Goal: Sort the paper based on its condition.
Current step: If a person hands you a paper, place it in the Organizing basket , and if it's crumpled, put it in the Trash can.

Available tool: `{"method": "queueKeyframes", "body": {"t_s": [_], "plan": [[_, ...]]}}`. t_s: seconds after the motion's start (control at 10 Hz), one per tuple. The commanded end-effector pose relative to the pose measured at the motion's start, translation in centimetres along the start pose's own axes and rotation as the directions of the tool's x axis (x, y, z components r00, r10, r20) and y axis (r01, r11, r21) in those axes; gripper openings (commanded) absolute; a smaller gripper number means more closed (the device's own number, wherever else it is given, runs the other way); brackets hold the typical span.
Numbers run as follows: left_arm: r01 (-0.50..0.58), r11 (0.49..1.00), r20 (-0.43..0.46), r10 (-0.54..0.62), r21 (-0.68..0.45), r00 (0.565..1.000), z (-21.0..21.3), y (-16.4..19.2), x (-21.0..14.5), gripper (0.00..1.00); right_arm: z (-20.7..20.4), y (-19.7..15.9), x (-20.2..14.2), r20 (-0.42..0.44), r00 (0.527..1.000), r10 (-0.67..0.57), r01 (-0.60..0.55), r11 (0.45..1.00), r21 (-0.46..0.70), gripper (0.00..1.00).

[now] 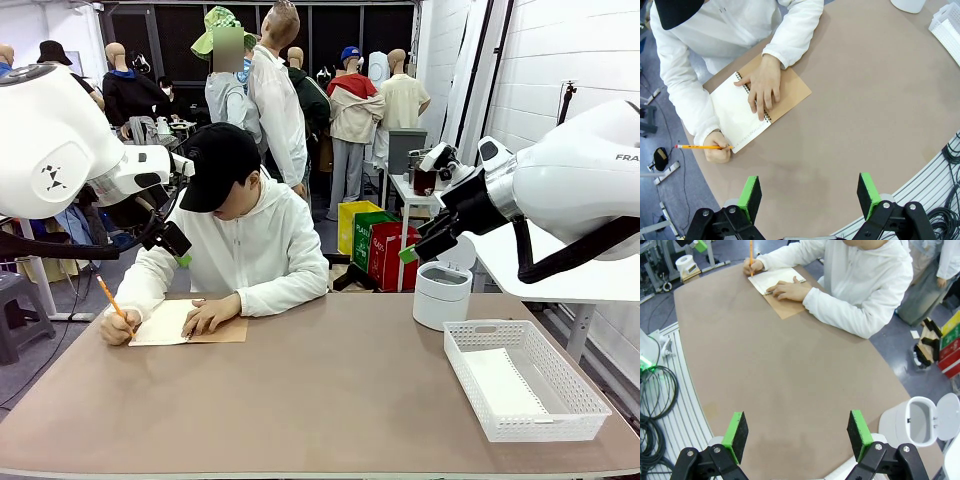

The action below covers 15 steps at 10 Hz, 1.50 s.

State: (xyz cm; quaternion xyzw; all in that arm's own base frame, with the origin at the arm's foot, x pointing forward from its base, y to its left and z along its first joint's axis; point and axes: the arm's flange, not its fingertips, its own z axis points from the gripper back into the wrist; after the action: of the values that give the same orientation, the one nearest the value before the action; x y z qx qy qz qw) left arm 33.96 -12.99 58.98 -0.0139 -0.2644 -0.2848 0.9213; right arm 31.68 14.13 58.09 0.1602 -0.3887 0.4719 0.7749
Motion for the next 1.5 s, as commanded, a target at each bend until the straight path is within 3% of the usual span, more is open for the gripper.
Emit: {"method": "queueKeyframes", "body": {"t_s": [0.0, 1.4], "plan": [[0.002, 1.000, 0.002, -0.002, -0.001, 1.000, 0.05, 0.13, -0.04, 1.00, 0.00, -0.02, -0.03, -0.002, 1.000, 0.000, 0.000, 1.000, -0.004, 1.00], [0.002, 1.000, 0.002, -0.002, -0.001, 1.000, 0.05, 0.13, -0.04, 1.00, 0.00, -0.02, -0.03, -0.002, 1.000, 0.000, 0.000, 1.000, -0.004, 1.00]]}}
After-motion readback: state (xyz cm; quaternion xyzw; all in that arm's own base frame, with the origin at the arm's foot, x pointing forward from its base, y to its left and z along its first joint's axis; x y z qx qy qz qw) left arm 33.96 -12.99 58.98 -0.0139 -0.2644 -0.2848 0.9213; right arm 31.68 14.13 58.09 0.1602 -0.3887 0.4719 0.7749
